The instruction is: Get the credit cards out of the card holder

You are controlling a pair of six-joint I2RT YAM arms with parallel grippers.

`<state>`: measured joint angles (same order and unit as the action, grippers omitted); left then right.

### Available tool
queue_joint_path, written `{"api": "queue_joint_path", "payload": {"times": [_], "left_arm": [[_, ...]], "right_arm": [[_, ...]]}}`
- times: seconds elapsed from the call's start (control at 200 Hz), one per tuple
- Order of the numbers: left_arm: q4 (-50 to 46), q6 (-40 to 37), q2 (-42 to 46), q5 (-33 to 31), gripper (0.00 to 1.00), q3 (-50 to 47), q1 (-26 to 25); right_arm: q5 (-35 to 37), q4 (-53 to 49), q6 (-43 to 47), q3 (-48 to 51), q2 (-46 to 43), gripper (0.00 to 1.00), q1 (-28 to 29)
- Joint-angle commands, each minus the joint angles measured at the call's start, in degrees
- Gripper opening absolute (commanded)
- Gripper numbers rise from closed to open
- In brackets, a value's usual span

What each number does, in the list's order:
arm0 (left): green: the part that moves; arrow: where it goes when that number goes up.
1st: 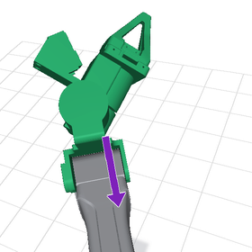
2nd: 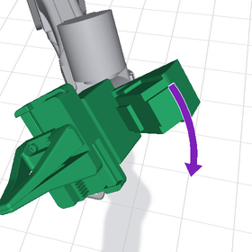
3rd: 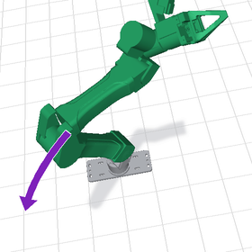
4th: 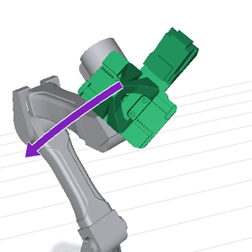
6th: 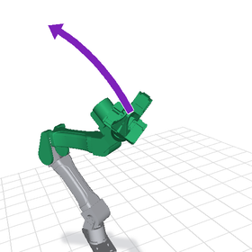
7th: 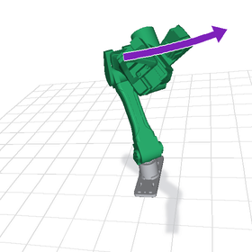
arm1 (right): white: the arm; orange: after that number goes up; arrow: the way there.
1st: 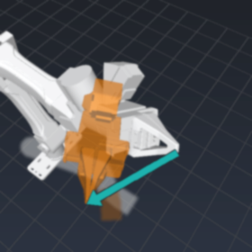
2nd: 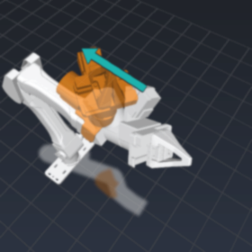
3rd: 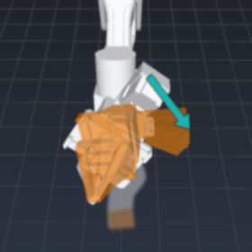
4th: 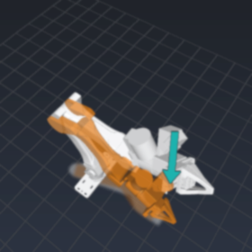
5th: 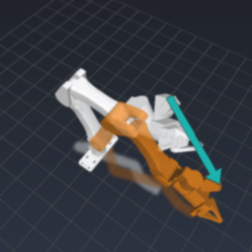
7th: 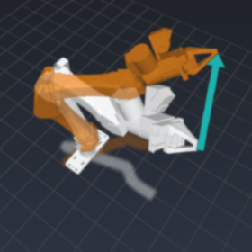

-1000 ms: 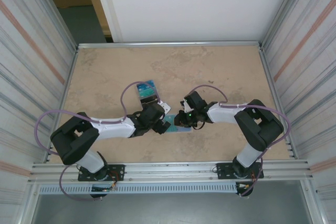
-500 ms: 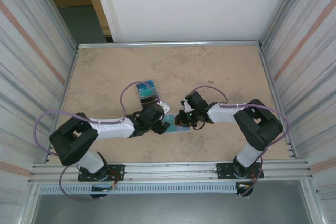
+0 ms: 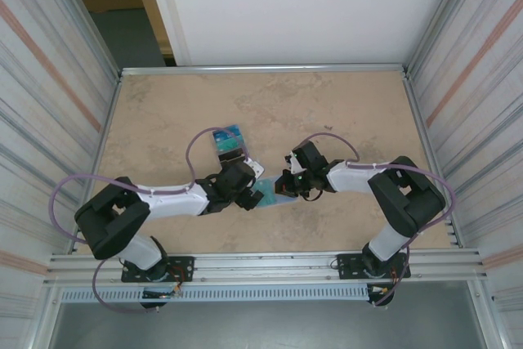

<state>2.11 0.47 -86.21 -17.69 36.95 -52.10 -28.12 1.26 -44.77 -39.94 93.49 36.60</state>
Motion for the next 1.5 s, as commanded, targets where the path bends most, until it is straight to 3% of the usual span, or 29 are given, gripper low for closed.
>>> {"api": "queue_joint_path", "payload": {"times": [0.0, 0.371, 0.987, 1.498], "left_arm": [[-2.8, 0.5, 2.0, -1.5, 0.99, -0.7, 0.1], [-4.8, 4.3, 6.8, -2.3, 0.99, -0.3, 0.2], [-6.1, 4.7, 1.1, -2.7, 0.99, 0.3, 1.0], [-6.4, 4.6, 0.4, -2.7, 0.99, 0.6, 0.9]], "right_arm": [[0.2, -1.1, 0.2, 0.4, -2.1, 0.0, -0.2], [4.1, -6.3, 2.8, -3.9, -1.9, 0.04, 2.7], [5.2, -7.0, 4.1, -8.2, 3.7, 0.18, 3.6], [4.7, -6.0, 3.7, -7.4, 5.0, 0.18, 3.1]]}}
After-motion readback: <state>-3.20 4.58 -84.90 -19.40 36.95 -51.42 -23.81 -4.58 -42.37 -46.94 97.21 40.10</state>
